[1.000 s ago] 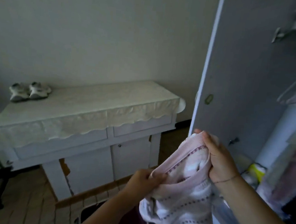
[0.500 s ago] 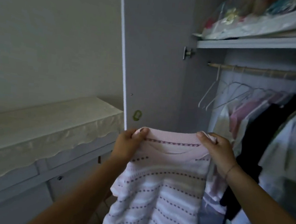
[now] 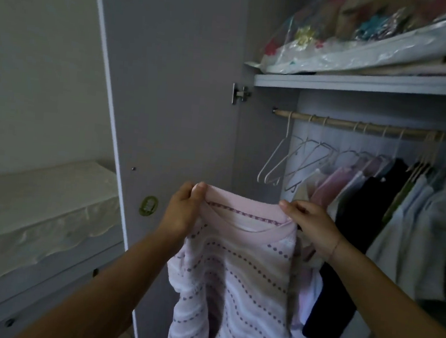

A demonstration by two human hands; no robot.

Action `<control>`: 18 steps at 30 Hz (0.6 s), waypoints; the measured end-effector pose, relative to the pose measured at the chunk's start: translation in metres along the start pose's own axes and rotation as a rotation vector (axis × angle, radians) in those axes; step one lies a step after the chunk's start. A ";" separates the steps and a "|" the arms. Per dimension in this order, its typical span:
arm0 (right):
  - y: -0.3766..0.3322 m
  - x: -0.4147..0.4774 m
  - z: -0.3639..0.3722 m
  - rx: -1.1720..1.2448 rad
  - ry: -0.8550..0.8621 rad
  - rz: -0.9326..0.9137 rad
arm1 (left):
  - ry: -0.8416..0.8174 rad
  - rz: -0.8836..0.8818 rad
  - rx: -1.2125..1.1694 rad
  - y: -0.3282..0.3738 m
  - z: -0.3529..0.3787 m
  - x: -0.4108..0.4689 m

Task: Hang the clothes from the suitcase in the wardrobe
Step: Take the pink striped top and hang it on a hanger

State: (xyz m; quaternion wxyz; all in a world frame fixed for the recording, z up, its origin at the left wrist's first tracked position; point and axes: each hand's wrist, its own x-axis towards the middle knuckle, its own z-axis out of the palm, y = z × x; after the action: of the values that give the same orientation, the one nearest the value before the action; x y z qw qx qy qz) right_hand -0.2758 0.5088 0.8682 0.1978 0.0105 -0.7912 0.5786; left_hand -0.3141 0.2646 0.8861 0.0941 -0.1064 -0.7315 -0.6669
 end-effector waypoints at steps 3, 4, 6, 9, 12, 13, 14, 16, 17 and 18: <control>0.006 0.024 -0.009 0.112 0.098 0.074 | -0.084 0.005 -0.051 0.008 0.017 0.016; 0.006 0.033 -0.012 0.180 0.114 0.109 | -0.108 0.007 -0.056 0.009 0.023 0.021; 0.009 0.057 -0.020 0.325 0.142 0.169 | -0.150 0.024 -0.073 0.009 0.036 0.027; 0.009 0.097 -0.030 0.504 0.271 0.167 | -0.194 0.052 -0.070 0.009 0.052 0.038; 0.009 0.146 -0.038 0.530 0.423 0.188 | -0.238 0.087 -0.053 0.003 0.065 0.060; 0.010 0.163 -0.042 0.538 0.461 0.191 | -0.246 0.093 -0.061 0.001 0.069 0.069; 0.011 0.179 -0.046 0.544 0.483 0.204 | -0.251 0.097 -0.066 0.000 0.073 0.079; 0.008 0.209 -0.056 0.568 0.466 0.237 | -0.264 0.118 -0.092 0.003 0.082 0.097; 0.011 0.230 -0.063 0.576 0.492 0.235 | -0.271 0.130 -0.103 0.005 0.087 0.105; 0.019 0.253 -0.073 0.554 0.495 0.244 | -0.274 0.135 -0.106 0.006 0.092 0.113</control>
State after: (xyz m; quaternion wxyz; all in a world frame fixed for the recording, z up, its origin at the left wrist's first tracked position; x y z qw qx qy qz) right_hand -0.4922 0.6358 0.9514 0.3021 -0.1708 -0.5285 0.7747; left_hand -0.4205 0.3605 0.9153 0.0323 -0.2505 -0.6924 -0.6759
